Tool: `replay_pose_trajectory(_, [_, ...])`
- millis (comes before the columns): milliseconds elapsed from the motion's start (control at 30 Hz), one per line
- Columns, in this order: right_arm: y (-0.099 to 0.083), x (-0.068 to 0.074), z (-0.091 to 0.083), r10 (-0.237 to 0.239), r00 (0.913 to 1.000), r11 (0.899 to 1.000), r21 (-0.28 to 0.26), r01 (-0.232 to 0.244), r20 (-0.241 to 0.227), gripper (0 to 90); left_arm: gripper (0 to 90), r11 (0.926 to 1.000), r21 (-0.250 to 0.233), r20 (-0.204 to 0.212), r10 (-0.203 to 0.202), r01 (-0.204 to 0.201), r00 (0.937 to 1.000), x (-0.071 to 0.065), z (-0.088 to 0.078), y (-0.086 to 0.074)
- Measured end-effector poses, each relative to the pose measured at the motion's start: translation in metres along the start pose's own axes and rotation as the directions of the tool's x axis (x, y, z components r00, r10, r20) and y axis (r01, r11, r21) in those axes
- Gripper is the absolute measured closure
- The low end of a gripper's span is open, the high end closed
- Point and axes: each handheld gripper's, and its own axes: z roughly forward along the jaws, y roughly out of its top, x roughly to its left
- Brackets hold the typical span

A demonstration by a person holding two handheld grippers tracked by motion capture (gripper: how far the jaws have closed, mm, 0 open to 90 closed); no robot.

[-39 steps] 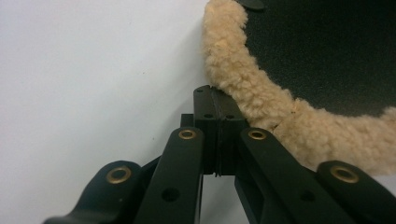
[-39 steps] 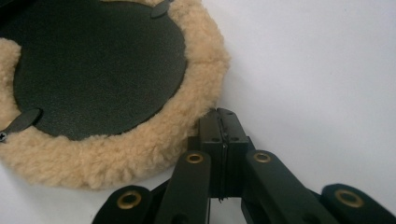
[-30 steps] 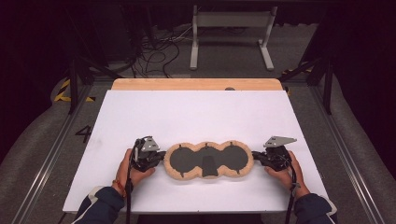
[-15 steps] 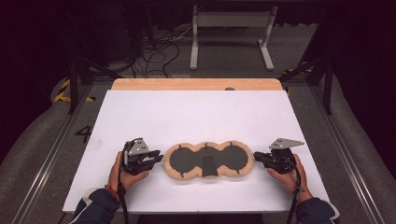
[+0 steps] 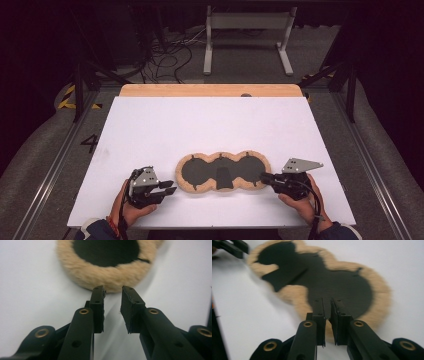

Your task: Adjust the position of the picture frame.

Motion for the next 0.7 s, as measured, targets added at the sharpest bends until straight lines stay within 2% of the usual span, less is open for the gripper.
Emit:
replay_pose_trajectory(33, [0.001,0.009,0.005,-0.016,0.9995,1.000,0.014,0.017,-0.028,83.2,75.3,0.9999,0.013,0.016,0.010,-0.011,0.9998,-0.005,0.002,0.000])
replay_pose_trajectory(100, [0.001,0.012,0.008,-0.018,0.9988,1.000,0.018,0.019,-0.045,83.2,75.4,0.9997,0.019,0.020,0.018,-0.018,0.9996,-0.007,0.005,0.001])
replay_pose_trajectory(167, [0.003,0.024,0.016,-0.045,0.9968,0.997,0.052,0.048,-0.067,83.7,74.8,0.9996,0.024,0.026,0.016,-0.016,0.9995,-0.009,0.010,0.003])
replay_pose_trajectory(233, [0.004,0.029,0.021,-0.054,0.9944,0.997,0.057,0.060,-0.090,83.8,74.7,0.9993,0.033,0.013,0.018,-0.018,0.9998,-0.010,0.015,0.005])
replay_pose_trajectory(500, [0.006,0.035,0.041,-0.046,0.9919,0.994,0.092,0.057,-0.118,84.1,79.2,0.9995,0.024,-0.039,-0.019,0.020,0.9991,-0.009,0.021,0.008])
replay_pose_trajectory(600, [0.006,0.036,0.047,-0.044,0.9911,0.993,0.106,0.058,-0.126,84.1,79.2,0.9996,0.024,-0.058,-0.016,0.018,0.9982,-0.007,0.022,0.009])
replay_pose_trajectory(700, [0.008,0.037,0.051,-0.051,0.9914,0.991,0.114,0.065,-0.121,83.5,79.1,0.9995,0.025,-0.055,-0.017,0.018,0.9984,-0.005,0.021,0.009])
